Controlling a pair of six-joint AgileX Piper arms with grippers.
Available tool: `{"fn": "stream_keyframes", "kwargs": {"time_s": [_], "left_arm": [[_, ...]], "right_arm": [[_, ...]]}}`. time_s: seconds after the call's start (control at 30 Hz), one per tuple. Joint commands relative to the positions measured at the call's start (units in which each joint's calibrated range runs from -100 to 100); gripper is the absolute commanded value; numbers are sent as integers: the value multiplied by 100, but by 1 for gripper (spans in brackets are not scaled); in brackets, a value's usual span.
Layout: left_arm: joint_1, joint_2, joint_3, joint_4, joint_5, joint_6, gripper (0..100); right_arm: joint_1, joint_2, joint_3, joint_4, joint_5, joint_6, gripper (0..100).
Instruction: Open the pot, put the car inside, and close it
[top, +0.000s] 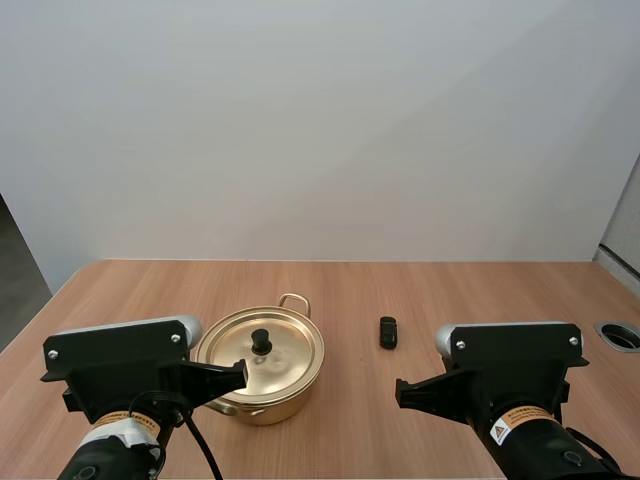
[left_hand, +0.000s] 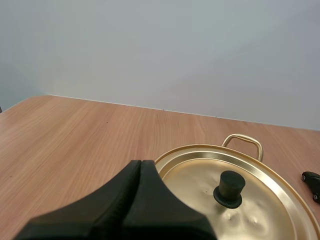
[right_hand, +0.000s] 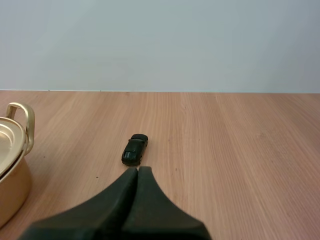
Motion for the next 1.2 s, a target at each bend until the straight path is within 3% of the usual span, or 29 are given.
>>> {"fn": "stream_keyframes", "kwargs": {"time_s": [0.0, 0.57, 0.63, 0.7, 0.83, 0.97, 1.03, 1.17], "left_arm": [[-2, 0, 0, 7, 4, 0, 0], [5, 0, 0, -167, 4, -21, 0], [5, 0, 0, -152, -420, 299, 0], [5, 0, -39, 74, -884, 1207, 0], [5, 0, -803, 228, -1039, 2130, 0], [11, 0, -1682, 160, -752, 2145, 0], [27, 0, -2088, 79, -447, 1956, 0], [114, 0, -2470, -13, 154, 1408, 0]], "right_arm": [[-1, 0, 0, 0, -4, -5, 0], [-1, 0, 0, 181, -107, -5, 0], [-1, 0, 0, 180, -148, -5, 0], [-1, 0, 0, 30, -132, -5, 0], [-1, 0, 0, -1019, -868, -186, 0], [-1, 0, 0, -2817, -2045, -233, 0], [-1, 0, -84, -3375, -2066, -233, 0], [-1, 0, -832, -3458, -1235, -186, 0]]}}
